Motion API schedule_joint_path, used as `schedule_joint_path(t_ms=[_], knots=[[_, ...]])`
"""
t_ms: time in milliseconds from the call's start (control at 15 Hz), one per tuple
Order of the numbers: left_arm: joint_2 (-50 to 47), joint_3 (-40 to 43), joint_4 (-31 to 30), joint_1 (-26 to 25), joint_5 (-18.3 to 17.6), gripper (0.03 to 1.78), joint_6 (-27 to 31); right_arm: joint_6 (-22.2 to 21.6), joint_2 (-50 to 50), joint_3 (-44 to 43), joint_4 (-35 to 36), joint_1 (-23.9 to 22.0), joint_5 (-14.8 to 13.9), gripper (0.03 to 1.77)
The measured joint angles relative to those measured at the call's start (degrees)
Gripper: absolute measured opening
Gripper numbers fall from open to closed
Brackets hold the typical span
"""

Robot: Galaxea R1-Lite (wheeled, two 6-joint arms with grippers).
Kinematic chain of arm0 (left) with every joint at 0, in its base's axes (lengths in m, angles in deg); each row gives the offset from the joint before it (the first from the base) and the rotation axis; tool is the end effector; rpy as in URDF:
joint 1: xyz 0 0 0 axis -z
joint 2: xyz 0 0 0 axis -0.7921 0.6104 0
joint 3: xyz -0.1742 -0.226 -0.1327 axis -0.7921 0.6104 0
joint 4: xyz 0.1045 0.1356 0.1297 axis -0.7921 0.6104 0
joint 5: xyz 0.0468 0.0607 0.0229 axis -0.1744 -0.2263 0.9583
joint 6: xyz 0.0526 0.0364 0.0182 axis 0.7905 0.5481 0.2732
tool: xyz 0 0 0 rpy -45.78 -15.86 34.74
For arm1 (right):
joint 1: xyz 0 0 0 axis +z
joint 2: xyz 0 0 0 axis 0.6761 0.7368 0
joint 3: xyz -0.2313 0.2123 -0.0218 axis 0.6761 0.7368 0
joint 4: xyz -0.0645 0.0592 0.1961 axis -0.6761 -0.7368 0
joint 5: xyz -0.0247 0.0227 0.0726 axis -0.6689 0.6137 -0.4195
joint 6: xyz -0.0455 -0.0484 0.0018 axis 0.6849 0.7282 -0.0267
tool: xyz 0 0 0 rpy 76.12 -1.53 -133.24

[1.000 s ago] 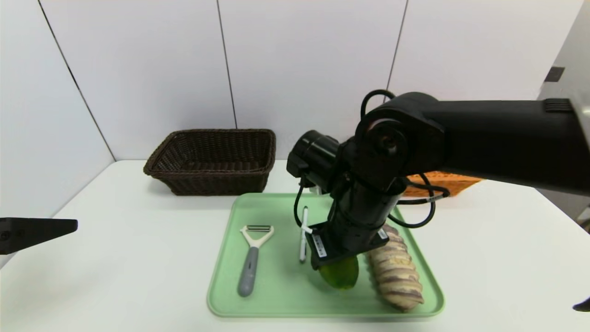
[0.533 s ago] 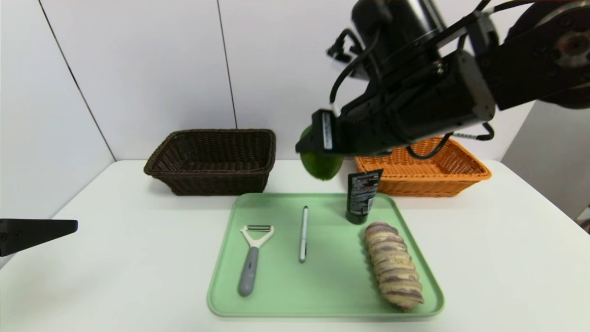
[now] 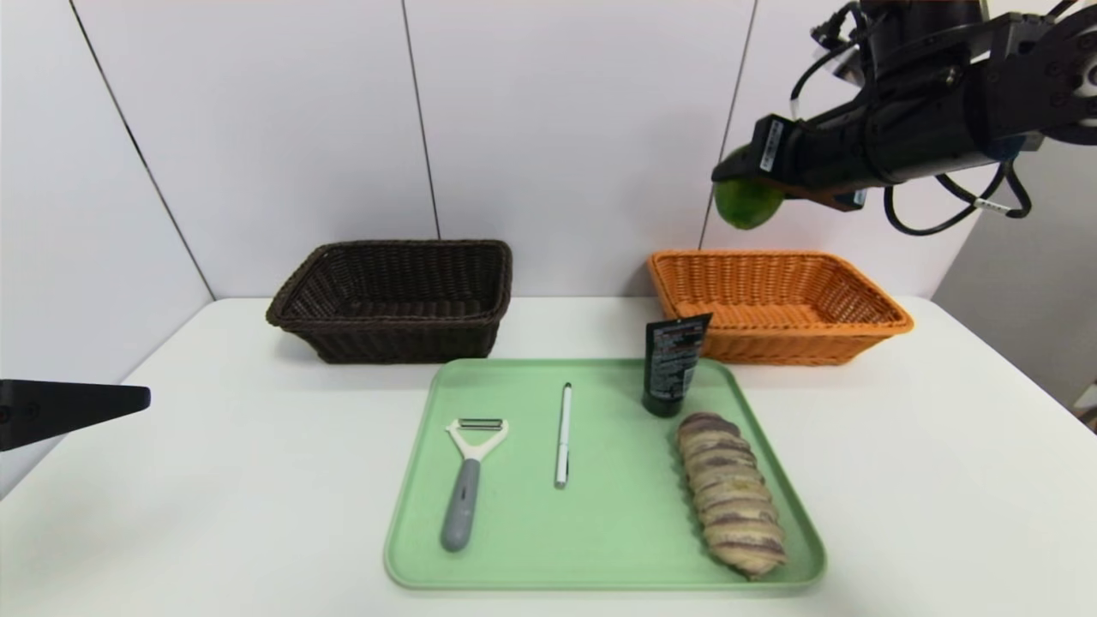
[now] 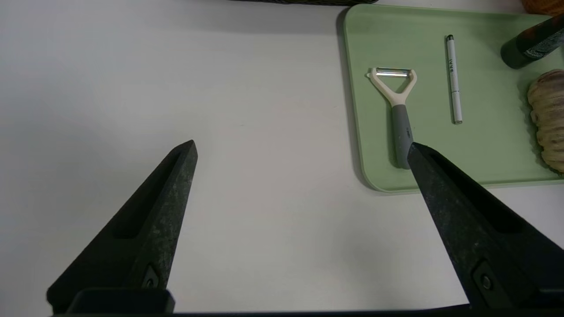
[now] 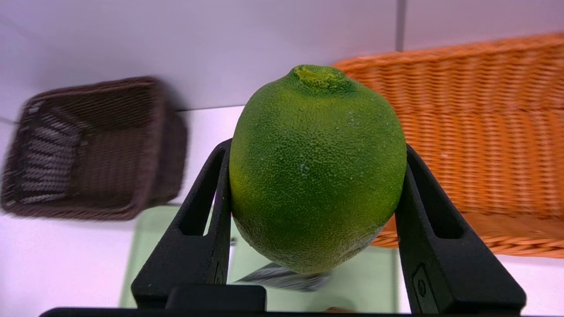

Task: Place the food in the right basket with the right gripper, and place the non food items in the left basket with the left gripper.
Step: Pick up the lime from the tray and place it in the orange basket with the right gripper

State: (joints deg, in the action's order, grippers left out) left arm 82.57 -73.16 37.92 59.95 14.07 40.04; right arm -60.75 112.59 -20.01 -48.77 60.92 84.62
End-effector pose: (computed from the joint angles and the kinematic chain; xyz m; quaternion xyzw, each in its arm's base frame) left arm 0.1458 -0.0228 0.2910 -0.0788 0.2718 -0.0627 0.9571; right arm 0.4105 0.1320 0.3115 0.1416 0.2450 0.0790 0.9559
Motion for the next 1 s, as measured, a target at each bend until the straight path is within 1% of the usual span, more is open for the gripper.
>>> schedule_joint_path(t_ms=[67, 200, 400, 600, 1000], knots=[[0.1, -0.2, 0.0, 0.0, 0.0, 1.69, 0.0, 0.0, 1.2, 0.6, 0.1, -2.2, 0.9, 1.01], [0.1, -0.3, 0.1, 0.0, 0.0, 1.69, 0.0, 0.0, 4.2, 1.2, 1.0, -5.8, 1.7, 1.01], [0.0, -0.3, 0.7, 0.0, 0.0, 1.69, 0.0, -0.4, 8.8, 1.5, 6.3, -9.2, 2.5, 1.01], [0.0, -0.3, 1.0, 0.0, 0.0, 1.69, 0.0, -2.0, 13.1, 1.5, 8.5, -10.5, 1.8, 1.01], [-0.3, -0.2, 1.1, 0.0, 0.0, 1.69, 0.1, -2.1, 18.4, 1.5, 13.5, -11.6, 1.5, 1.01]])
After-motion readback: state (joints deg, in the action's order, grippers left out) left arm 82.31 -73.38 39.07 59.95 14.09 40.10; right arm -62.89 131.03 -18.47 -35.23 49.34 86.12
